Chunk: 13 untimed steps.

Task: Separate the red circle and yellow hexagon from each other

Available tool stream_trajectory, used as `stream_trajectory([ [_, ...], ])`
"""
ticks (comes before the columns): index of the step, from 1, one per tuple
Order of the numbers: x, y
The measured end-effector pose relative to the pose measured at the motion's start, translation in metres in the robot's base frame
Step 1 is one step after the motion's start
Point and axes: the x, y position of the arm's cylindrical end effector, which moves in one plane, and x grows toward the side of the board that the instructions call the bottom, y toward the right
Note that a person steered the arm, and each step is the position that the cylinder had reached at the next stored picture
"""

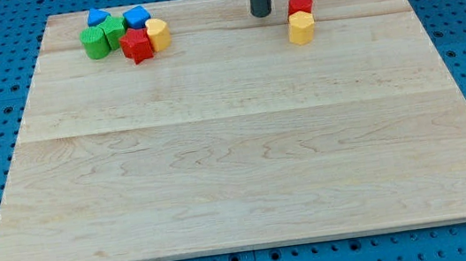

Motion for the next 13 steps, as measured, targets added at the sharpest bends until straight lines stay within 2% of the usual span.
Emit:
stream_trajectory([
  [1,0.036,0.062],
  [2,0.027,0.015],
  [5,0.029,-0.001],
  [7,0.015,0.021],
  [8,0.047,0.024],
  [10,0.060,0.091],
  [12,-0.028,0.136],
  [13,-0.027,0.069],
])
